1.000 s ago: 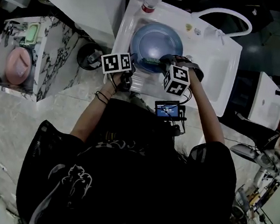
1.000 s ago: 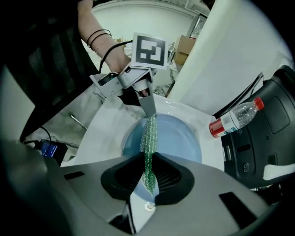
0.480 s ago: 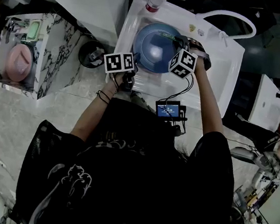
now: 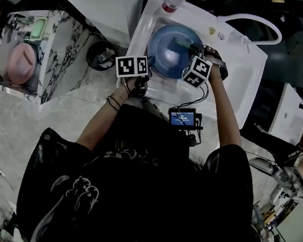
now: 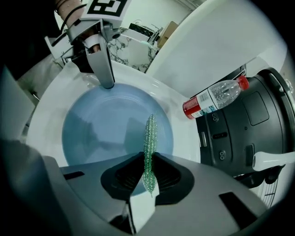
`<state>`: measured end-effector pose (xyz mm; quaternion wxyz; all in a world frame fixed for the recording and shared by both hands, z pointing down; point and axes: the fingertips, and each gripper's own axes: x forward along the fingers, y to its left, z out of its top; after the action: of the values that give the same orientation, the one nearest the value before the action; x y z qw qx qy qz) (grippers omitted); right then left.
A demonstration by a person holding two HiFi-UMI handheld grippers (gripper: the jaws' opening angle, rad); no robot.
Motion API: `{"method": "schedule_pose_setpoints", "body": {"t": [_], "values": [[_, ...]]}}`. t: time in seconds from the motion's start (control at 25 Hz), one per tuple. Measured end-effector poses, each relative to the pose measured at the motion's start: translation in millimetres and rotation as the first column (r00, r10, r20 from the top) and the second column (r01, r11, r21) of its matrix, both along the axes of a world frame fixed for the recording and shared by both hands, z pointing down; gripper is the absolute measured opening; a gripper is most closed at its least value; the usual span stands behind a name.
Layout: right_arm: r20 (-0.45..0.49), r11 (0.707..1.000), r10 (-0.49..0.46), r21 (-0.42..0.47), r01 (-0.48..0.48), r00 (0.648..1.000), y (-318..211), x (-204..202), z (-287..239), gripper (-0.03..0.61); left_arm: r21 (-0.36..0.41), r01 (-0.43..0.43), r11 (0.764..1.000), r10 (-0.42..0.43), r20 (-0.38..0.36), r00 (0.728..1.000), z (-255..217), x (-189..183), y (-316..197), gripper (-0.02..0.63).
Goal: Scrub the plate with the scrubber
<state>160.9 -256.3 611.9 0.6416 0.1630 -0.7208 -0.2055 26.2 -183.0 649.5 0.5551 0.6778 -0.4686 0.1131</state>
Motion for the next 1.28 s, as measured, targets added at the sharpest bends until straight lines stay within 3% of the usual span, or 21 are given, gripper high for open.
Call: {"method": "schedule_pose_setpoints", "body": {"t": [0.68,1.0,1.16,1.28], "values": [[0.074,0.973,0.089,-0.219,-0.071,0.993,100.1,-7.3,1.2,0.066,-0.005,-0.007,1.000,0.007,-0.001,1.000,1.3,-1.3,-0.5,0.140],[0.140,0.945,0.089,-0.325,-0.039,0.986,136.9,-32.3,-7.0,0.064,-0.006,0.020,1.000,-0.020,-0.004,1.000,1.0,-2.2,0.3,0.140],[0.173,0.943,0.102,-0.330,-0.040,0.980,140.8,-41.0,-9.8,0.064,-0.013,0.043,0.999,-0.044,-0.017,0.999,0.7,-3.0,-1.5,0.140],[0.199,0.950,0.136,-0.305,-0.070,0.970,136.2,-40.5,-13.3,0.064,0.011,0.036,0.999,-0.036,0.020,0.999,-1.9,-4.2,-0.8,0.140]]}}
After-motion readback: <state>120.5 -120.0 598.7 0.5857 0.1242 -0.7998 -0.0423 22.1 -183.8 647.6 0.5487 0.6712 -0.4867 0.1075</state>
